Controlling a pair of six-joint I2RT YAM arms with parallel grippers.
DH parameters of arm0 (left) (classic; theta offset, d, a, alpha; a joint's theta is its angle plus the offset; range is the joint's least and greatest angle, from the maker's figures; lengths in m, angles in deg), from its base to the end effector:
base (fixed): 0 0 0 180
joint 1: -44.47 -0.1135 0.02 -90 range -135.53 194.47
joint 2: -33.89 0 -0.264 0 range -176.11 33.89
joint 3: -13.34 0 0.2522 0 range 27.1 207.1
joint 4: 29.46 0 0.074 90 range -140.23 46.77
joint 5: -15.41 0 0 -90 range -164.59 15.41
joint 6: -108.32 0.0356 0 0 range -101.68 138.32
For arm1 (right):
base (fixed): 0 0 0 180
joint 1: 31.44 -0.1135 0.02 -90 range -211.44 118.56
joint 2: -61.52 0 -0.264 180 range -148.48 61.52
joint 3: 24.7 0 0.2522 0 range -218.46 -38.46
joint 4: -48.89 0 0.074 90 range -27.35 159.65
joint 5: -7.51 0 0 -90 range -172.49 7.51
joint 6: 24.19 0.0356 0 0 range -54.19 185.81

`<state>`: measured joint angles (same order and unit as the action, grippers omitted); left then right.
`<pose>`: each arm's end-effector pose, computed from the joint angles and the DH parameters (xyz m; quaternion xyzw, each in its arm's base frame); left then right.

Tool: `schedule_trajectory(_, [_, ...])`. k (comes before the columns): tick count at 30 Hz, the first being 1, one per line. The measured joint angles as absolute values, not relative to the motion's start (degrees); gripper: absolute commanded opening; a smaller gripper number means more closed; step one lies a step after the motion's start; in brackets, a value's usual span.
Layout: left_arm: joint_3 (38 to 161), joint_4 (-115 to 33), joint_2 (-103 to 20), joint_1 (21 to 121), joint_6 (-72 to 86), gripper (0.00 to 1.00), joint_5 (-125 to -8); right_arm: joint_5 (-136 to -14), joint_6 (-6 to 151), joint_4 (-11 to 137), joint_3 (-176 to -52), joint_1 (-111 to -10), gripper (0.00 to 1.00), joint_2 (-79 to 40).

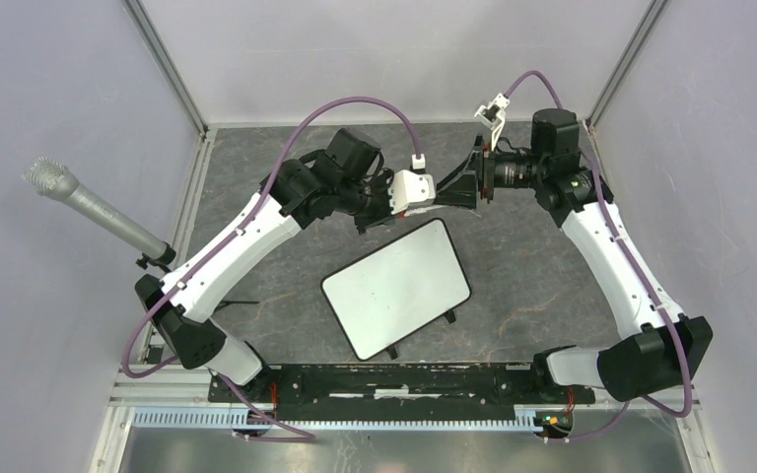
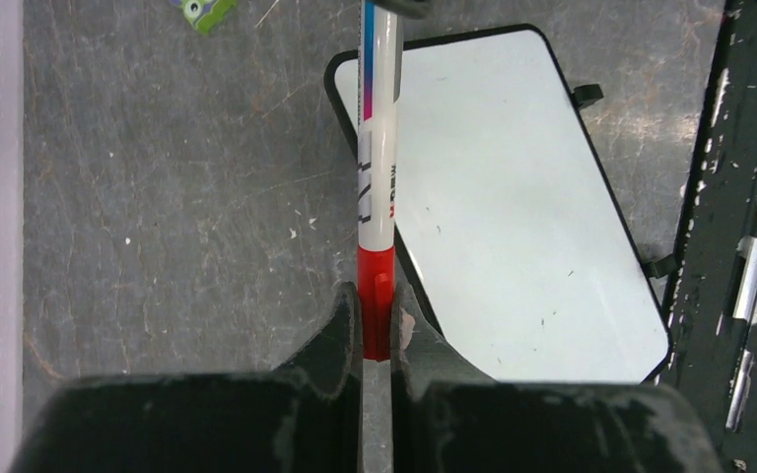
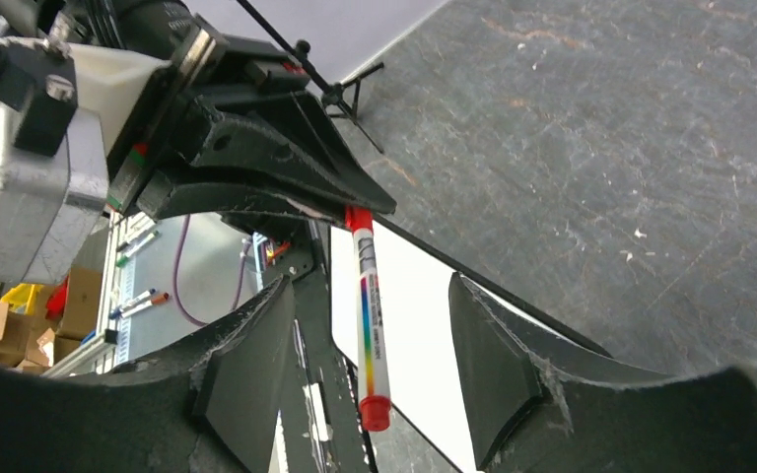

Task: Write a sentence on the whiteboard
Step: Open the pen cap of the whiteboard marker.

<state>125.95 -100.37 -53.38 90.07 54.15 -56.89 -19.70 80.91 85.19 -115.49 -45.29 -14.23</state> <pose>0.2098 -0.2297 0.4081 0.6408 0.6554 -0.1737 0.3601 0.2669 0.0984 0.4021 -0.2864 0.7077 0.5368 0.3591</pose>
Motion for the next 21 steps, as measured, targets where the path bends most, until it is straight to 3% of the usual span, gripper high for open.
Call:
schedule_trajectory(6, [126.3,-100.8,-53.8,90.1,54.4,0.02,-58.2,-23.2,73.8,91.9,-116.4,-47.3,0.59,-14.2])
schedule_trajectory(21, [128.6,-101.0,-55.0,92.1,54.4,0.02,-58.3,-26.0,70.5,94.4,-116.9,-50.9,0.28,-14.2])
